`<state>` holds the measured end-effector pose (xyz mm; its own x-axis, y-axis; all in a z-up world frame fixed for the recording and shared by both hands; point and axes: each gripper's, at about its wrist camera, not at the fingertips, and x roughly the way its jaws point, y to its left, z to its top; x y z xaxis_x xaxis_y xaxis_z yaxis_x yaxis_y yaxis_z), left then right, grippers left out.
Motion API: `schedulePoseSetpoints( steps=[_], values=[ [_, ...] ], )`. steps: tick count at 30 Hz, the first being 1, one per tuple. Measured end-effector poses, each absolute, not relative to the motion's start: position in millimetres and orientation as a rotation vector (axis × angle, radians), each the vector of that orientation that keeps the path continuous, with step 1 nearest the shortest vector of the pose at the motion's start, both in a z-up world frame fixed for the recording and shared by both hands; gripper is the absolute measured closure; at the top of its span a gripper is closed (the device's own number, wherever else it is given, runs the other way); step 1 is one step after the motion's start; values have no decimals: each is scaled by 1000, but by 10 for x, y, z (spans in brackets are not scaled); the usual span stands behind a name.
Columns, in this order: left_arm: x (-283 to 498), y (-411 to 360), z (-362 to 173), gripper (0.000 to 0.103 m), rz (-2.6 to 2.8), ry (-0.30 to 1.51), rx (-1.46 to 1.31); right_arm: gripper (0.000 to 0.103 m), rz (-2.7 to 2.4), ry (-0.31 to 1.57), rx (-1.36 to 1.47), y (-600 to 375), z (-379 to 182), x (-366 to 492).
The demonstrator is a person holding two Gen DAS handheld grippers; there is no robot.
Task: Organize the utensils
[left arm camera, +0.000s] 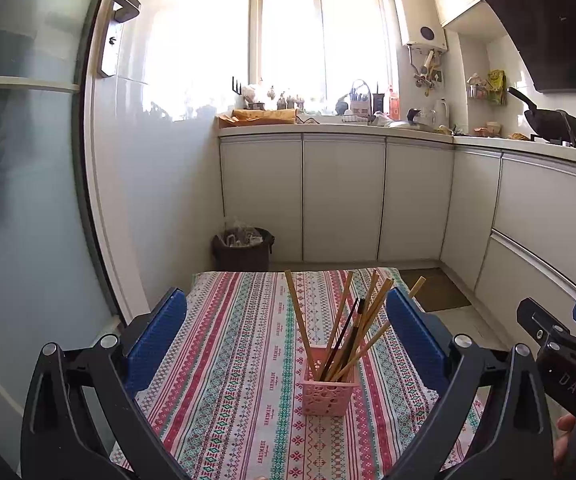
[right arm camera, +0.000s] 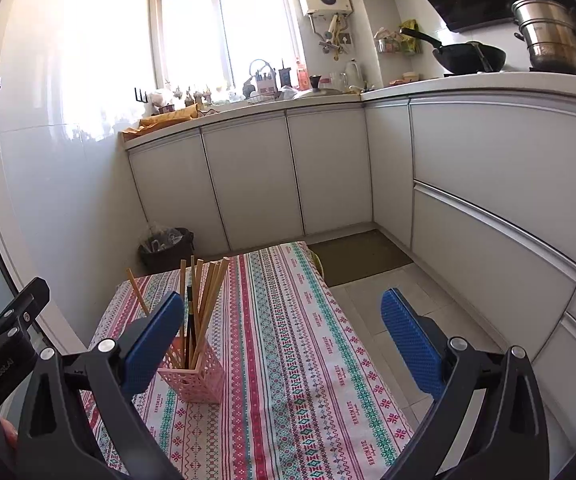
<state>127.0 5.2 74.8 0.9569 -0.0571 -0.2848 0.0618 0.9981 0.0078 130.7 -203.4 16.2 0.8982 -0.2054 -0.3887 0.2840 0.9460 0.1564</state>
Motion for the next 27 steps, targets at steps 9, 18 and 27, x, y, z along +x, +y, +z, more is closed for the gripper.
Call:
schedulePoseSetpoints(
  steps=[9, 18, 27],
  values=[
    [1293, 32, 712, 7, -64, 296, 21, 7, -253, 392, 224, -2065, 144, 1317],
    [1321, 40, 677, 7, -63, 307, 24, 7, -244, 405, 227, -2064, 125, 1343],
    [1306, -35, 664, 7, -24, 282, 68, 7, -236, 412, 224, -2068, 117, 1351]
  ],
)
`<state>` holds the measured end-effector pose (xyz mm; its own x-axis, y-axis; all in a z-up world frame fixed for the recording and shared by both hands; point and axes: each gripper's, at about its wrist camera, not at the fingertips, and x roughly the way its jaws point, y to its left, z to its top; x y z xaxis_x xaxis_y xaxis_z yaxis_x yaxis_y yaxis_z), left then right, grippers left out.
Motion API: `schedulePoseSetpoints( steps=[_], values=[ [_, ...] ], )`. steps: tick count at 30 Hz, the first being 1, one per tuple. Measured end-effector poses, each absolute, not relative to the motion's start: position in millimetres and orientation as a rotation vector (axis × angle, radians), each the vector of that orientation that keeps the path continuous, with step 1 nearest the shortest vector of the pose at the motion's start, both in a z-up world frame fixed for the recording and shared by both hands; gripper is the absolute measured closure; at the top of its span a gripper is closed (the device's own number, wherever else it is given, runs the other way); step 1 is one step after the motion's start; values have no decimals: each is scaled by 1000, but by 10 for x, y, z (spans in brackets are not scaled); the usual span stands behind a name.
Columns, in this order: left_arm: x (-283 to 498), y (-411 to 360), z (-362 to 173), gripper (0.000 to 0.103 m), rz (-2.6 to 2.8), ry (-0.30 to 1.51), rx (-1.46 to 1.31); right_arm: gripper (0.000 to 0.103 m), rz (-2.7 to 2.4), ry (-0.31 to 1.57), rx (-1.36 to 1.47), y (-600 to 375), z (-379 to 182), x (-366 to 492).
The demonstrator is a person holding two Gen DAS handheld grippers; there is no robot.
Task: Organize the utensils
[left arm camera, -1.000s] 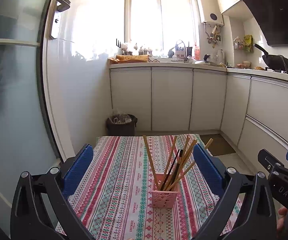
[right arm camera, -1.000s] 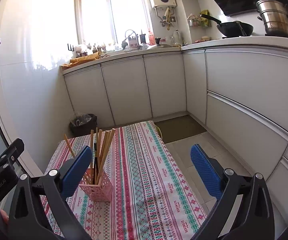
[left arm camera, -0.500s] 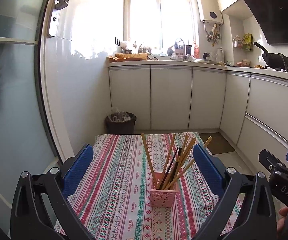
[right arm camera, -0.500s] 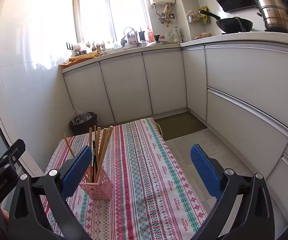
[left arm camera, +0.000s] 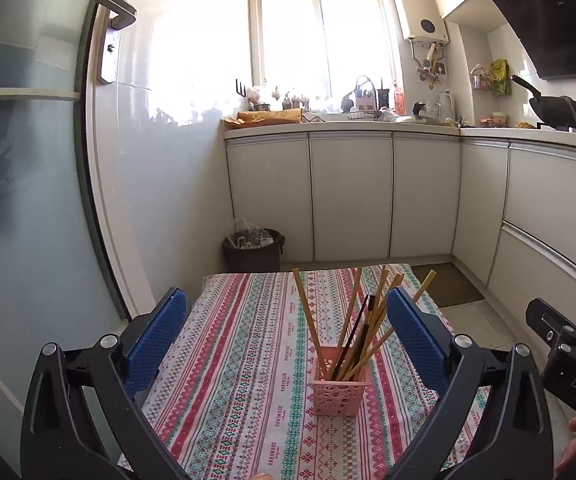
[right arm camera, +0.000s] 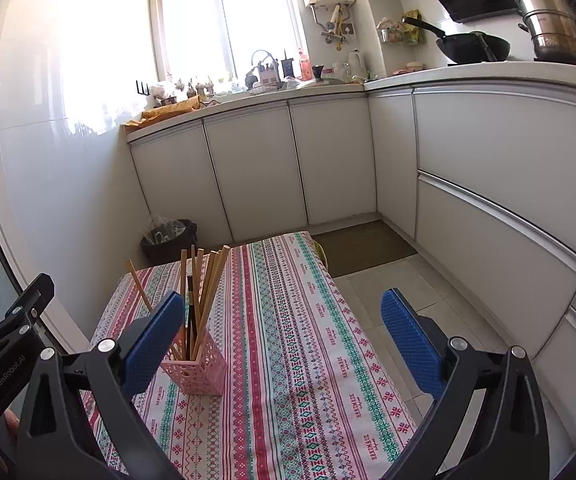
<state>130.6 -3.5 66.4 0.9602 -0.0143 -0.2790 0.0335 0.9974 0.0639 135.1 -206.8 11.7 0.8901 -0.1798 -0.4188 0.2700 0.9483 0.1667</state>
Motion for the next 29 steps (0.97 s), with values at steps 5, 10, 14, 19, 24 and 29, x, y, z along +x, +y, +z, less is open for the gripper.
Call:
schedulePoseSetpoints(
  steps=[5, 10, 14, 19, 24, 29],
  values=[
    [1330, -75, 642, 7, -33, 303, 90, 7, -238, 411, 228, -2072, 113, 1345],
    [1364, -42, 643, 7, -57, 342, 52, 7, -235, 413, 230, -2074, 109, 1335],
    [1369, -18, 642, 7, -109, 357, 16, 7, -235, 419, 234, -2093, 102, 1339],
    [1361, 17, 647, 7, -134, 344, -5, 7, -235, 417, 239, -2105, 95, 1318],
    [1354, 39, 676, 7, -117, 330, -15, 7, -234, 414, 240, -2106, 99, 1308],
    [1362, 92, 684, 7, -97, 348, -42, 7, -232, 408, 241, -2109, 118, 1289]
  ],
)
